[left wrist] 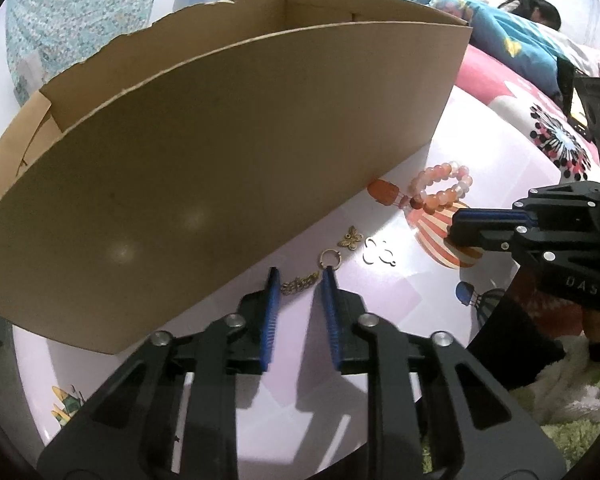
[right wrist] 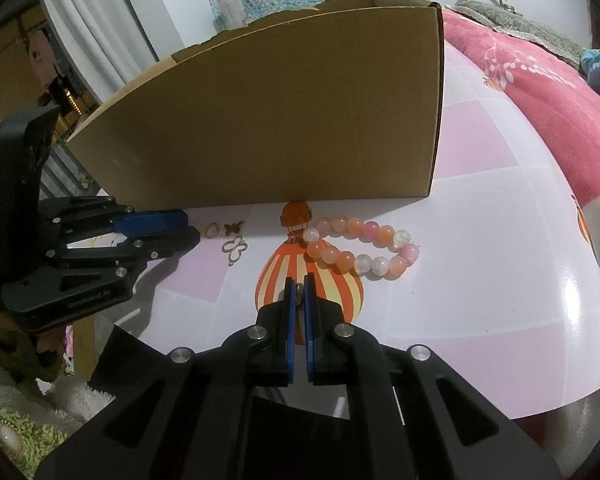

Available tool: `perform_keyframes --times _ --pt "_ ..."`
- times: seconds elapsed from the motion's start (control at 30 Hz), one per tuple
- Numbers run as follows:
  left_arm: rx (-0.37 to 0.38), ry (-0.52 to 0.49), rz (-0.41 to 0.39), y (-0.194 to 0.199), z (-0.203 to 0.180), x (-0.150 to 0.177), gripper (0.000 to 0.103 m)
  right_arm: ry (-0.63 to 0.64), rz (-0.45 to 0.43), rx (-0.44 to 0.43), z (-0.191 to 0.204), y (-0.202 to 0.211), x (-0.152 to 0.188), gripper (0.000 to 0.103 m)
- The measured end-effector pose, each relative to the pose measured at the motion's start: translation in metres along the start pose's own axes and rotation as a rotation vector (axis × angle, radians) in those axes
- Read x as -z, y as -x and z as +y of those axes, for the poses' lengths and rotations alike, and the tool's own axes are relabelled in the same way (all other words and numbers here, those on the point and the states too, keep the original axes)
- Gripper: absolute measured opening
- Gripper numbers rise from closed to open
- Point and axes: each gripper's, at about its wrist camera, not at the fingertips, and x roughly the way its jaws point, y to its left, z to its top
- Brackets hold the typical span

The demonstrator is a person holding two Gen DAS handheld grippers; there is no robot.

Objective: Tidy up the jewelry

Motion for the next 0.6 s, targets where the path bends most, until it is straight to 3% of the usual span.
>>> perform_keyframes --times 0.13,0.6 --pt "0.000 -0.011 -0.003 0.000 -0.001 0.000 0.004 0.003 -0.001 0.001 0.002 0.000 0.000 0.004" --pt "0.022 0.020 -0.072 0.022 0.005 0.000 0.002 0.018 -0.007 0.005 0.009 0.005 0.002 0.004"
